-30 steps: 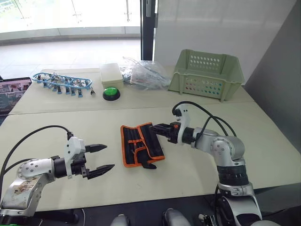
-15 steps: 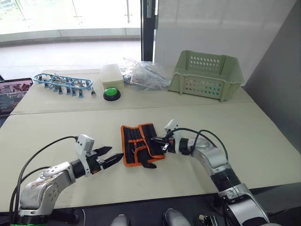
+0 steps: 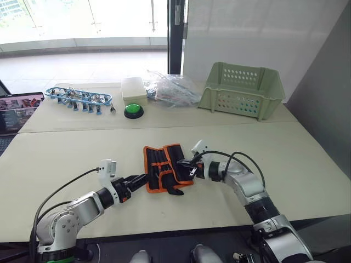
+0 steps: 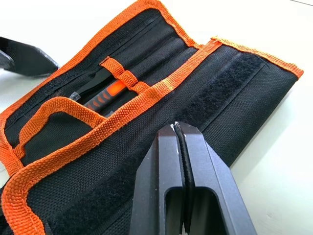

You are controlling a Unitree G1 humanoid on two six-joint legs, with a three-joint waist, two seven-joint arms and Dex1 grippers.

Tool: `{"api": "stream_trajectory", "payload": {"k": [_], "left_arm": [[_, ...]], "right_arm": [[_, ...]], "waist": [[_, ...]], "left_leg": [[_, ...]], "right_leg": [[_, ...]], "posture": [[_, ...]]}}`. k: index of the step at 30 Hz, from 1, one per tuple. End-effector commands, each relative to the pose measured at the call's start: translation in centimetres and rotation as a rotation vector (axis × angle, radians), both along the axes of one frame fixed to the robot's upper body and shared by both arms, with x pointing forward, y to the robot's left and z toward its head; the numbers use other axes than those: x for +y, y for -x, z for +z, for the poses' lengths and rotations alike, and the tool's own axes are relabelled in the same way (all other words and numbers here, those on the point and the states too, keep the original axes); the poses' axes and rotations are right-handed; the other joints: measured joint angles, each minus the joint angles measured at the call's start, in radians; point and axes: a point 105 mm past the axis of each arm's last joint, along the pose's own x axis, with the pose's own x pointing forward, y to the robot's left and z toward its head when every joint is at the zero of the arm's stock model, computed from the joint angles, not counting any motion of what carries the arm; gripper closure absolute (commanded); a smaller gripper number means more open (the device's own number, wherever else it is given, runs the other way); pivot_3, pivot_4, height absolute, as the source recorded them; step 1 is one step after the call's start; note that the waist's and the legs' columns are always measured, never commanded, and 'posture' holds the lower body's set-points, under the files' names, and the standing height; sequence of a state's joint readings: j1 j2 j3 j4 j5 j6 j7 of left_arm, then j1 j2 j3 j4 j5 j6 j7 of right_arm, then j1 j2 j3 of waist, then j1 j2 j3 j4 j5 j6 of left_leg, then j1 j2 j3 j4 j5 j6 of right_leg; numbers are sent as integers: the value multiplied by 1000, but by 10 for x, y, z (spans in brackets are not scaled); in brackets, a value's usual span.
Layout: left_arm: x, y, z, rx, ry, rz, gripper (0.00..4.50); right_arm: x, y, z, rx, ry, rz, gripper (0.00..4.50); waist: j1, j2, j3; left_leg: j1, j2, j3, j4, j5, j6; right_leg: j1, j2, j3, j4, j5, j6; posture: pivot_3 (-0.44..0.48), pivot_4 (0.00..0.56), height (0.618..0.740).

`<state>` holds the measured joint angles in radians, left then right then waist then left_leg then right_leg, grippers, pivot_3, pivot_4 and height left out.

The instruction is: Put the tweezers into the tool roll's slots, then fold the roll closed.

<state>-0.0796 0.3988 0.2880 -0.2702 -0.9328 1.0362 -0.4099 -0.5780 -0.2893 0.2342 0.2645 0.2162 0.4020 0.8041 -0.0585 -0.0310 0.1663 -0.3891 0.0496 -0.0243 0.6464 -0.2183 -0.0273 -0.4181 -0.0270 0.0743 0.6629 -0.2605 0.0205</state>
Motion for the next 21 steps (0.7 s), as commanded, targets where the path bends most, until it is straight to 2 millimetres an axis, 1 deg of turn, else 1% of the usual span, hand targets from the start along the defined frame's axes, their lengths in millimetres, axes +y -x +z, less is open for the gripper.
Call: {"api": "stream_trajectory", "payload": {"k": [1, 2, 5, 7, 12, 15, 17, 21], "left_arm": [[-10, 5, -3, 34, 24, -48, 2447], [-8, 2, -3, 31, 18, -41, 2828], [-4, -2, -1, 28, 11, -31, 3743], [-2, -5, 0, 24, 11, -26, 4448], [14, -15, 8, -10, -22, 11, 4481], [31, -20, 13, -29, -59, 30, 4481], [42, -23, 17, -50, -112, 21, 4481], [56, -26, 19, -83, -209, -37, 4481]], "right_arm": [[3, 5, -4, 11, 7, 14, 4500], [3, 6, -4, 11, 7, 14, 4500], [4, 6, -4, 12, 1, 13, 4500], [4, 7, -3, 11, -1, 12, 4500], [6, 9, -3, 11, -8, 19, 4500], [9, 13, -4, 10, -11, 26, 4500], [13, 15, -4, 10, -18, 33, 4500], [22, 19, -4, 11, -29, 44, 4500]], "waist": [[0, 0, 0], [0, 0, 0], [0, 0, 0], [0, 0, 0], [0, 0, 0], [-5, 0, 0], [-13, -1, 0], [-14, -1, 0]], "left_leg": [[0, 0, 0, 0, 0, 0], [0, 0, 0, 0, 0, 0], [0, 0, 0, 0, 0, 0], [-1, 0, 0, 0, 0, 0], [-1, 0, 0, 0, 0, 0], [-2, 0, 0, 0, 0, 0], [-1, 0, 0, -1, 0, 0], [-2, 1, 0, -3, 0, 0]], "right_leg": [[0, 0, 0, 0, 0, 0], [0, 0, 0, 0, 0, 0], [-1, 0, 0, 0, 0, 0], [-1, 0, 0, 0, 0, 0], [-2, 0, 0, 0, 0, 0], [-2, 1, 0, 0, 0, 0], [-3, 1, 0, 0, 0, 0], [-5, 2, 1, 0, 0, 0]], "posture": [[0, 150, 725], [0, 150, 725], [0, 150, 725], [0, 150, 725], [0, 150, 725], [0, 150, 725], [0, 150, 725], [0, 150, 725]]}}
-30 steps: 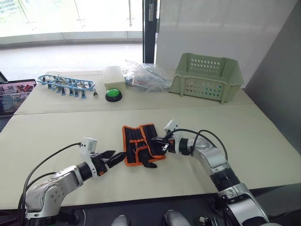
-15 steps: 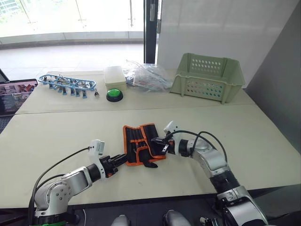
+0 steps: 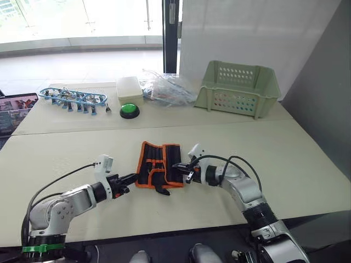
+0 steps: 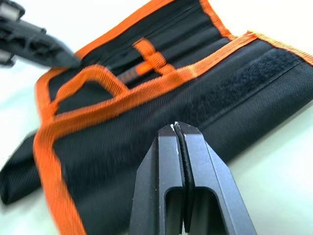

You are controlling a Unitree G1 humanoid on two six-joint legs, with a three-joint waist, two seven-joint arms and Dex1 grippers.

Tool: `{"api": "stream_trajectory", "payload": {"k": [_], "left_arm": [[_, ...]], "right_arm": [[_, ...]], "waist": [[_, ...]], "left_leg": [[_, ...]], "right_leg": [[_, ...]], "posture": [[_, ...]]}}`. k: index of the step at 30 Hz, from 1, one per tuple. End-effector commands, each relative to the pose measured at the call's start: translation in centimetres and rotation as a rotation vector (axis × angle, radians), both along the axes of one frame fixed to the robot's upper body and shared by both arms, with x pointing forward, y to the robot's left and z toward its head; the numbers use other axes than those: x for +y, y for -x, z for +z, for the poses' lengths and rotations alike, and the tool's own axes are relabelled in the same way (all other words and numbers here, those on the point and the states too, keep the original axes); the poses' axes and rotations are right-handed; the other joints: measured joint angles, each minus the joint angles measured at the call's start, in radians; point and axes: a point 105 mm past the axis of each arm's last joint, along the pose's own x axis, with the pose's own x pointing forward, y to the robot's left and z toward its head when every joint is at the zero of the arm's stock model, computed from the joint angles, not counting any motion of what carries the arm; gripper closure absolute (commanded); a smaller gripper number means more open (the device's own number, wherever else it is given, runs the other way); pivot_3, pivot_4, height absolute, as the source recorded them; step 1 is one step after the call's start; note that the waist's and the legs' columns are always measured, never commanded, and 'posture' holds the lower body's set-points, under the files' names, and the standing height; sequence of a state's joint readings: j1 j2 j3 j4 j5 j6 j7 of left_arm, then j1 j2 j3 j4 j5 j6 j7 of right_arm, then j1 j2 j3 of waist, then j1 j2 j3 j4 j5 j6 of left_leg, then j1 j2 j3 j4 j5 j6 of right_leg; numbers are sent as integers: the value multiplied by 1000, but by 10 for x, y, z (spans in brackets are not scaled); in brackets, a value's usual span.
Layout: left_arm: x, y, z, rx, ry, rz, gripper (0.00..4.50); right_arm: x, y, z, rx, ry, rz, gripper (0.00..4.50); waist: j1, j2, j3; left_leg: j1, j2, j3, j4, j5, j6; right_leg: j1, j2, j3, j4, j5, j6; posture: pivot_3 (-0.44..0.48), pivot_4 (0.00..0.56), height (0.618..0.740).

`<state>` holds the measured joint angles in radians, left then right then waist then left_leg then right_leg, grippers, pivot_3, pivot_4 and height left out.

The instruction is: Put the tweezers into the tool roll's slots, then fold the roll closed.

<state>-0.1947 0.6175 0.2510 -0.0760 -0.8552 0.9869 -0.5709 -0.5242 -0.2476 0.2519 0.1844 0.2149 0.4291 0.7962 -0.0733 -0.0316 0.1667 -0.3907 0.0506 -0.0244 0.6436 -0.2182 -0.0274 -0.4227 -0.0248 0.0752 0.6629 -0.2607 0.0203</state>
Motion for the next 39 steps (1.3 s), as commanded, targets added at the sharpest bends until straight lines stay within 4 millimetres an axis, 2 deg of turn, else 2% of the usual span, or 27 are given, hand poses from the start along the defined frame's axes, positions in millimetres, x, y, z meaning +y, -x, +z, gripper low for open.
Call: {"api": "stream_trajectory", "payload": {"k": [1, 4, 8, 13, 17, 20, 24, 31, 34, 39], "left_arm": [[16, -6, 12, -75, -83, -31, 4481], [9, -14, 27, -127, -98, -109, 4481], [-5, -21, 50, -196, -51, -170, 4481], [-31, -15, 61, -213, 16, -273, 4481], [-51, -9, 41, -179, 2, -325, 4481], [-58, -7, 32, -165, -6, -338, 4481], [-70, -14, 13, -146, -68, -315, 4481], [-83, -10, -1, -119, -97, -349, 4481], [-80, -11, -14, -106, -167, -335, 4481], [-75, -16, -32, -68, -258, -287, 4481]], "right_arm": [[8, 5, 0, -2, 0, 8, 4500], [18, 6, -5, 5, -2, 3, 4500], [21, 8, -10, 15, -2, -5, 4500], [21, 9, -13, 15, 13, -11, 4500], [20, 8, -13, 14, 14, -16, 4500], [20, 8, -13, 14, 15, -18, 4500], [20, 8, -12, 16, 13, -21, 4500], [15, 3, -3, 8, -11, -43, 4500], [10, -1, 6, 0, -32, -57, 4500], [-3, -7, 39, -69, -97, -52, 4500]], "waist": [[1, 0, 0], [5, 0, 0], [7, -1, 0], [5, -1, 0], [5, -1, 0], [4, -1, 0], [6, -1, 0], [7, -1, 0], [8, -1, 0], [19, -1, 0]], "left_leg": [[0, 0, 0, 0, 0, 0], [-1, 0, 0, 0, 0, 0], [-1, 0, 0, 0, 0, -1], [-1, 0, 0, 0, 0, -1], [-1, 0, 0, 0, 0, -1], [-1, 0, 0, 0, 0, -1], [-1, -1, 0, 0, 0, -1], [-1, -1, 0, 0, 0, -1], [0, -1, 0, 0, 0, -1], [0, -1, 0, 1, 0, -1]], "right_leg": [[0, 0, 0, 0, 0, 0], [-1, 0, 0, 0, 0, 0], [0, -1, 0, -1, 0, 0], [0, -1, 0, -1, 0, 0], [0, -1, 0, -1, 0, 0], [0, -1, 0, 0, 0, 0], [1, -1, 0, 0, 0, 0], [1, -1, 0, 0, 0, 0], [2, -2, 0, -1, 0, 0], [2, -2, 0, -1, 0, 0]], "posture": [[0, 150, 725], [0, 150, 725], [0, 150, 725], [0, 150, 725], [0, 150, 725], [0, 150, 725], [0, 150, 725], [0, 150, 725], [0, 150, 725], [0, 150, 725]]}}
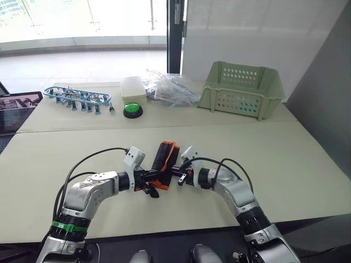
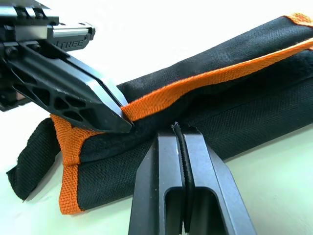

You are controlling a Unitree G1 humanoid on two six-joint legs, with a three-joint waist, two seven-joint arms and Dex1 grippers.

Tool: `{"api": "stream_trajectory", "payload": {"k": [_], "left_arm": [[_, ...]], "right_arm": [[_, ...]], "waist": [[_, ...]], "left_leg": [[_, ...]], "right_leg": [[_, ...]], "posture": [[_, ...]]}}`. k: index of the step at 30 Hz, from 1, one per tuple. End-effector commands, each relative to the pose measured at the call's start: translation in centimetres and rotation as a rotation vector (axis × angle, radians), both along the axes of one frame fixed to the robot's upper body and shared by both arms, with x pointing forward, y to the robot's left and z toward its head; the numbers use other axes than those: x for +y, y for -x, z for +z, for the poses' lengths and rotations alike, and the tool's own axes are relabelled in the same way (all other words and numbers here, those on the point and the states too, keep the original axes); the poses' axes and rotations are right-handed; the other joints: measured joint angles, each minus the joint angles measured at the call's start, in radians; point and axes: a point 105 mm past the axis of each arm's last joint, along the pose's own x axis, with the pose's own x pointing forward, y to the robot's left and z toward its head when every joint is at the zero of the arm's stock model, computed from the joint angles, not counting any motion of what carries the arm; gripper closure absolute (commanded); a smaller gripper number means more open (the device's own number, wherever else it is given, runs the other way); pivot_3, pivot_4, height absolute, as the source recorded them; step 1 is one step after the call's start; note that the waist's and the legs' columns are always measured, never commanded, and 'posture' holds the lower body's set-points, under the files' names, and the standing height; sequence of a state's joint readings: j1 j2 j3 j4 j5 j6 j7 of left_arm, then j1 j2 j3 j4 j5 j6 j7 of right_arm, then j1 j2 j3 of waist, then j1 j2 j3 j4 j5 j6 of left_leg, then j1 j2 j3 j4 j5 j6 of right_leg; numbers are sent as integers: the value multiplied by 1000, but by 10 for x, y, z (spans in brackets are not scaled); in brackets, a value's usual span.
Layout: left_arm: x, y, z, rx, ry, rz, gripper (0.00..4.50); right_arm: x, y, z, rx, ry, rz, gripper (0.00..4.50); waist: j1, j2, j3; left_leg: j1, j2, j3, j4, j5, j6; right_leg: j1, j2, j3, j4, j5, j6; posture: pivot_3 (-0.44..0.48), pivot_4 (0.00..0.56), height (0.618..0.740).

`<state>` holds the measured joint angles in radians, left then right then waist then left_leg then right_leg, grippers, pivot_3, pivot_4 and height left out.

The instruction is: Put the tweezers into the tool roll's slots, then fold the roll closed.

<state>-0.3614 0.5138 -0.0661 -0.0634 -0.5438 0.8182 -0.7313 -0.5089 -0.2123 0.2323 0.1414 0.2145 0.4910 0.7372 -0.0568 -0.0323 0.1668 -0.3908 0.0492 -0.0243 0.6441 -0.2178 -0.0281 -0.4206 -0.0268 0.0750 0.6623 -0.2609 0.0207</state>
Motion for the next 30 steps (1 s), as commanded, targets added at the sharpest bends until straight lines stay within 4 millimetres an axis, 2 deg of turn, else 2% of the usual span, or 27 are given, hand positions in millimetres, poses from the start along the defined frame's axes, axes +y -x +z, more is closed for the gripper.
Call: {"api": "stream_trajectory", "payload": {"k": [1, 4, 7, 9, 11, 15, 19, 25, 29, 30], "left_arm": [[5, 0, -29, 79, -95, 55, 4481], [3, 0, -32, 94, -93, 56, 4481], [3, 1, -34, 113, -95, 59, 4481], [3, 1, -35, 121, -95, 60, 4481], [3, 1, -35, 122, -93, 59, 4481], [3, 1, -34, 122, -94, 56, 4481], [4, 2, -32, 118, -93, 52, 3373], [11, 6, -12, 56, -58, 12, 1376], [25, 19, 26, -42, -1, -88, 47], [29, 21, 34, -76, 8, -110, 19]], "right_arm": [[-7, -7, 44, -109, -94, 11, 4500], [-4, -4, 57, -134, -128, 63, 4500], [0, -6, 61, -149, -121, 73, 4500], [10, -9, 62, -166, -104, 83, 4500], [19, -16, 55, -168, -51, 62, 4500], [22, -29, 28, -157, 100, 20, 4500], [14, -34, -3, -85, 223, -23, 4500], [6, -29, -21, -27, 276, -15, 4500], [6, -24, -26, -15, 273, -1, 4500], [6, -23, -27, -14, 272, 0, 4500]], "waist": [[4, 0, 0], [9, 0, 0], [12, 0, 0], [12, 0, 0], [12, 1, 0], [15, 1, 0], [14, 1, -1], [7, 1, -1], [-12, 1, -1], [-17, 1, -1]], "left_leg": [[0, 0, 0, 0, 0, 0], [1, 0, 0, 0, 0, 0], [2, 0, 0, 0, 0, 0], [2, 0, 0, 1, 1, 0], [2, 0, 0, 1, 1, 0], [2, 0, 0, 1, 1, 0], [2, -1, 0, 1, 1, 0], [14, 0, -1, 0, 1, 0], [18, 1, -1, -1, 1, 0], [18, 1, -1, -2, 1, 0]], "right_leg": [[0, 0, 0, 0, 0, 0], [1, 0, 0, 0, 0, 1], [2, 1, 0, 0, 0, 1], [2, 1, 0, 0, 0, 1], [2, 1, 0, 0, 0, 1], [2, 1, 0, 1, 1, 1], [2, -1, 0, 0, 1, 1], [13, 1, 0, -1, 0, 1], [16, 1, 0, -2, 0, 0], [15, 2, 0, -1, -1, -1]], "posture": [[0, 150, 725], [0, 150, 725], [0, 150, 725], [0, 150, 725], [0, 150, 725], [0, 150, 725], [0, 150, 725], [0, 150, 725], [0, 150, 725], [0, 150, 725]]}}
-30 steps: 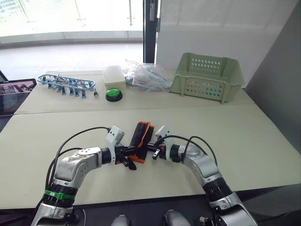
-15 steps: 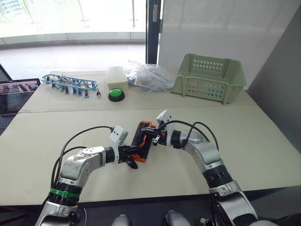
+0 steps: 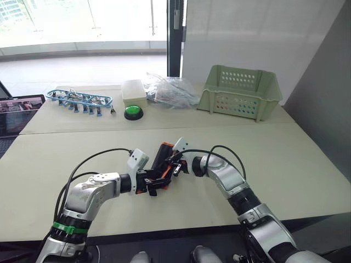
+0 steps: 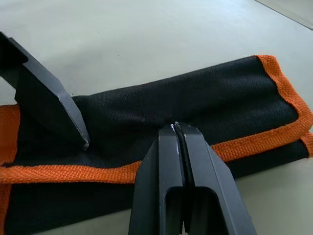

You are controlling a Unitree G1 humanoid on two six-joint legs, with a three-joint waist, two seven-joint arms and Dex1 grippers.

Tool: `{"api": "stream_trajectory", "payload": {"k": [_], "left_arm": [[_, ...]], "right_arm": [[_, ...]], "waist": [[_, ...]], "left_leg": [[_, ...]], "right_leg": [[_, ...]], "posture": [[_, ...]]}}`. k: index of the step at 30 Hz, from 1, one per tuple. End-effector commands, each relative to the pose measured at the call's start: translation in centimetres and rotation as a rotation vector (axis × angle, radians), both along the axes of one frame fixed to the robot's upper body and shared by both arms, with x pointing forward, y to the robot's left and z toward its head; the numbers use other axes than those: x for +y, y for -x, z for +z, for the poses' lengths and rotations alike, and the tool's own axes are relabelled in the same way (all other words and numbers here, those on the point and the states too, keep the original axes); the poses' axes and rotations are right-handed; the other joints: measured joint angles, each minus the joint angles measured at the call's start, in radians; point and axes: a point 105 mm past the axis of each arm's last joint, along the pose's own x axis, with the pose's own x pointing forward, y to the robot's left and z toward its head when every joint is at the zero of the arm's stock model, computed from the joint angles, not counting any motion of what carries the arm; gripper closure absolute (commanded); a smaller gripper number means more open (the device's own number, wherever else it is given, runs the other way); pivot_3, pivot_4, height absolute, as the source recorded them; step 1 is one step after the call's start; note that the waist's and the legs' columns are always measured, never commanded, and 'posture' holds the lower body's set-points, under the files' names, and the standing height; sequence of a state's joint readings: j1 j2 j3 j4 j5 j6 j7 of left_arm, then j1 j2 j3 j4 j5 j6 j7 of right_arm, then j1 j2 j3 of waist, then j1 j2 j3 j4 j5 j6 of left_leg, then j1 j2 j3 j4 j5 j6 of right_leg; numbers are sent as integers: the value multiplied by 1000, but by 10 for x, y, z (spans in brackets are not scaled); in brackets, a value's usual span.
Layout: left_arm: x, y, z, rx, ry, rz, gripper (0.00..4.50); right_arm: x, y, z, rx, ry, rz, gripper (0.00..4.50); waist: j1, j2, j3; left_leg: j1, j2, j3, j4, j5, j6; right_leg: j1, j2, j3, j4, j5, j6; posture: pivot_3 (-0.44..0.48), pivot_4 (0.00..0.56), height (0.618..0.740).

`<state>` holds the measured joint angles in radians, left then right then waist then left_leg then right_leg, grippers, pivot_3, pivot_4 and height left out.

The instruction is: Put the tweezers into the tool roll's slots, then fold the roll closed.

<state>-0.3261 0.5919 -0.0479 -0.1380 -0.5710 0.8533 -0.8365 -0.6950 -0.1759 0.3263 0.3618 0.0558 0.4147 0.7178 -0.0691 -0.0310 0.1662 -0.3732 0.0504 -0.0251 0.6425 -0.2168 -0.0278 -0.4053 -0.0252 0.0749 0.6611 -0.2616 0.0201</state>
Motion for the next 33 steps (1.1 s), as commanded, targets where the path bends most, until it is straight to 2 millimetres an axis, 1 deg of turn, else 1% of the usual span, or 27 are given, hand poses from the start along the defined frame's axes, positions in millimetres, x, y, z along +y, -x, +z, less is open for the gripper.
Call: {"api": "stream_trajectory", "payload": {"k": [1, 3, 7, 11, 12, 13, 16, 17, 18, 20, 22, 24, 26, 30, 32, 33], "left_arm": [[24, 5, 33, -104, 38, -37, 19], [28, 7, 41, -118, 70, -57, 19], [30, 6, 45, -202, 56, -133, 19], [24, 9, 50, -248, 118, -251, 1089], [23, 9, 49, -252, 121, -261, 1491], [22, 4, 45, -261, 117, -266, 1690], [18, -11, 31, -277, 84, -282, 2765], [16, -13, 28, -279, 72, -301, 3026], [14, -14, 24, -282, 58, -317, 3438], [10, -17, 14, -281, 32, -334, 4081], [8, -19, 1, -273, 1, -346, 4459], [9, -19, -18, -255, -61, -351, 4459], [8, -18, -29, -249, -95, -362, 4459], [6, -16, -37, -246, -118, -365, 4459], [7, -16, -38, -242, -112, -357, 4459], [8, -15, -38, -242, -113, -357, 4459]], "right_arm": [[-14, 3, -27, 79, 67, -41, 4500], [-14, 3, -27, 80, 64, -41, 4500], [-13, 3, -26, 82, 58, -36, 4500], [-11, 4, -26, 81, 56, -31, 4500], [-11, 4, -25, 81, 56, -30, 4500], [-11, 4, -25, 80, 56, -28, 4500], [-11, 5, -24, 79, 52, -25, 4500], [-11, 5, -24, 78, 51, -24, 4500], [-11, 6, -24, 78, 51, -24, 4500], [-11, 7, -24, 77, 49, -22, 4500], [-10, 8, -23, 75, 44, -20, 4500], [-9, 10, -18, 57, 27, -11, 4500], [-6, 12, -8, 21, -5, 6, 4500], [7, 23, 24, -43, -142, 89, 4500], [11, 27, 29, -51, -162, 112, 4500], [13, 29, 25, -51, -143, 127, 4500]], "waist": [[-4, 0, 0], [-2, 0, 0], [0, 0, 0], [0, 0, 0], [0, 0, 0], [0, 0, 0], [1, 0, 0], [0, 0, 0], [-1, 0, 0], [-1, 0, 0], [-1, 0, 0], [0, 0, 0], [3, 0, 0], [4, 0, 0], [3, 0, 0], [3, 0, 0]], "left_leg": [[0, 0, 0, -1, 0, 0], [0, 0, -1, -2, 0, 0], [-2, 0, 0, -2, 0, 0], [-5, 0, 0, -2, 0, 0], [-6, 0, 0, -2, 0, 0], [-7, 0, 0, -2, 0, 0], [-7, 0, 0, -2, 0, 0], [-8, 0, 0, -2, 0, 0], [-8, 0, 0, -2, 0, 0], [-12, 0, 0, -2, 0, 0], [-17, 0, 0, -2, 0, 0], [-18, 0, 0, -2, 0, 0], [-18, 0, 0, -2, 0, 0], [-18, -1, 0, -2, 0, 0], [-19, -1, 0, -2, 0, 0], [-19, -1, 0, -2, 0, 0]], "right_leg": [[-1, 0, 0, 0, 0, 0], [-1, 1, -1, 0, -1, -1], [0, -1, -1, -5, 0, -1], [-2, -1, -1, -5, 0, 0], [-3, -1, -1, -5, 0, 0], [-4, -1, -1, -5, 0, 0], [-4, -1, -1, -5, 0, 0], [-4, 0, -1, -5, 0, 0], [-5, 0, -1, -5, 0, 0], [-9, 0, -1, -5, 0, 0], [-15, 0, 0, -3, 1, 0], [-17, 0, 0, -2, 1, 0], [-16, 0, 0, -3, 1, 0], [-16, 0, 0, -3, 1, 0], [-16, 0, 0, -3, 1, 0], [-16, 0, 0, -3, 1, 0]], "posture": [[0, 150, 725], [0, 150, 725], [0, 150, 725], [0, 150, 725], [0, 150, 725], [0, 150, 725], [0, 150, 725], [0, 150, 725], [0, 150, 725], [0, 150, 725], [0, 150, 725], [0, 150, 725], [0, 150, 725], [0, 150, 725], [0, 150, 725], [0, 150, 725]]}}
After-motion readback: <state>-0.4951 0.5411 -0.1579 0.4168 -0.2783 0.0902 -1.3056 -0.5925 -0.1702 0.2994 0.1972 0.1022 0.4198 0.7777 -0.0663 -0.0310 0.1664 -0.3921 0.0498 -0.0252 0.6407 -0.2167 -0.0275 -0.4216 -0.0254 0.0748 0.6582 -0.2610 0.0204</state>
